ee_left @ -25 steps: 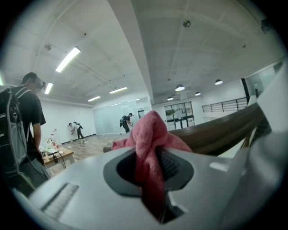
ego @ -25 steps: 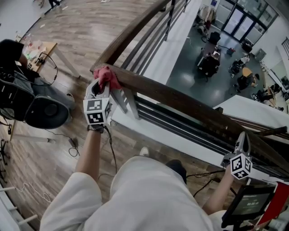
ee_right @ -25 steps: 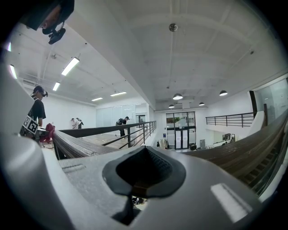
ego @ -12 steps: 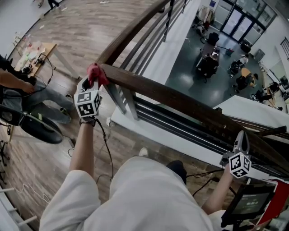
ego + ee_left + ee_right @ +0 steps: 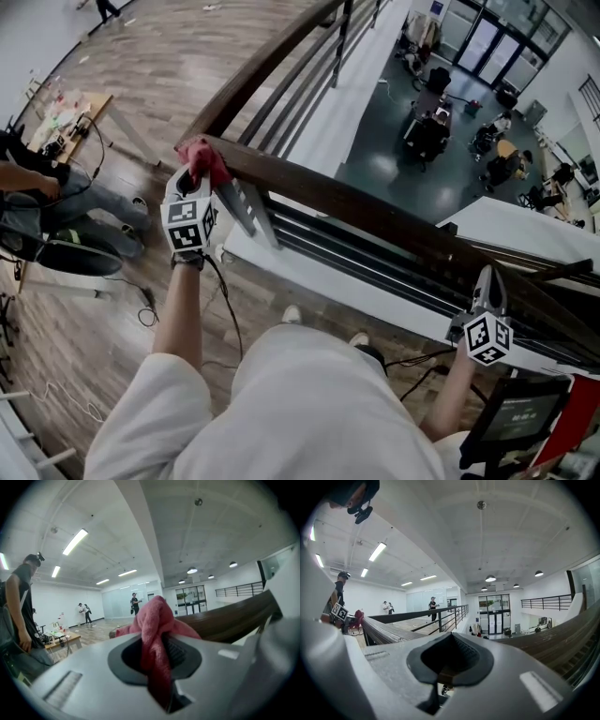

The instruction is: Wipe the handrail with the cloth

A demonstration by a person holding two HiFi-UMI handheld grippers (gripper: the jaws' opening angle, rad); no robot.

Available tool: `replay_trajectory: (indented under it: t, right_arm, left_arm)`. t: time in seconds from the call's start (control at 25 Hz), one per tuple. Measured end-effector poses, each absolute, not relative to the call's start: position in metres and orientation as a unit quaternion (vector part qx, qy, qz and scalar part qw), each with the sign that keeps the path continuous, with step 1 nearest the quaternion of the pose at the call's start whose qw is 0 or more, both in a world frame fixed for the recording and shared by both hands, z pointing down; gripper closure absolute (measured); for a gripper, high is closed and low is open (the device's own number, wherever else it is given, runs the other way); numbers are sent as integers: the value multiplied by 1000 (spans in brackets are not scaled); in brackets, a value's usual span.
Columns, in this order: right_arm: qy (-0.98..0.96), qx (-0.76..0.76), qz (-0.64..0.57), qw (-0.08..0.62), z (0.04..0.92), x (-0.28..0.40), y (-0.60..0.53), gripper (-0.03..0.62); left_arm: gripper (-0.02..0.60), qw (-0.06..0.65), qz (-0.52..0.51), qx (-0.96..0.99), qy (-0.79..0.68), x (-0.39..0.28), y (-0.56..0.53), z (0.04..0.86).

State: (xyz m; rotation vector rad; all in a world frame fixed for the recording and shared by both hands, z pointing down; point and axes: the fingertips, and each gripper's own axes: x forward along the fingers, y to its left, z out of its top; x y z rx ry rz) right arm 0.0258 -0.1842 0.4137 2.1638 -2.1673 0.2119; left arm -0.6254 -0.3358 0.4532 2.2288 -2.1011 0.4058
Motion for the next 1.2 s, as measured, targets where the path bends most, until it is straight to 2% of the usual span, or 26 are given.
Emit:
replay_trajectory:
  t: [0.44, 0.72, 1.2]
  right_arm:
    - [-728, 680, 80, 36, 424, 3, -186, 591]
    - [-729, 678, 83, 41, 426, -16, -191, 591]
    - [-728, 678, 91, 37, 423, 18, -201, 591]
  left_arm:
    - [511, 7, 158, 747, -646, -531, -303, 463]
    - [509, 23, 149, 772, -618, -486, -288, 463]
    - [509, 42, 170, 790, -587, -356, -269, 457]
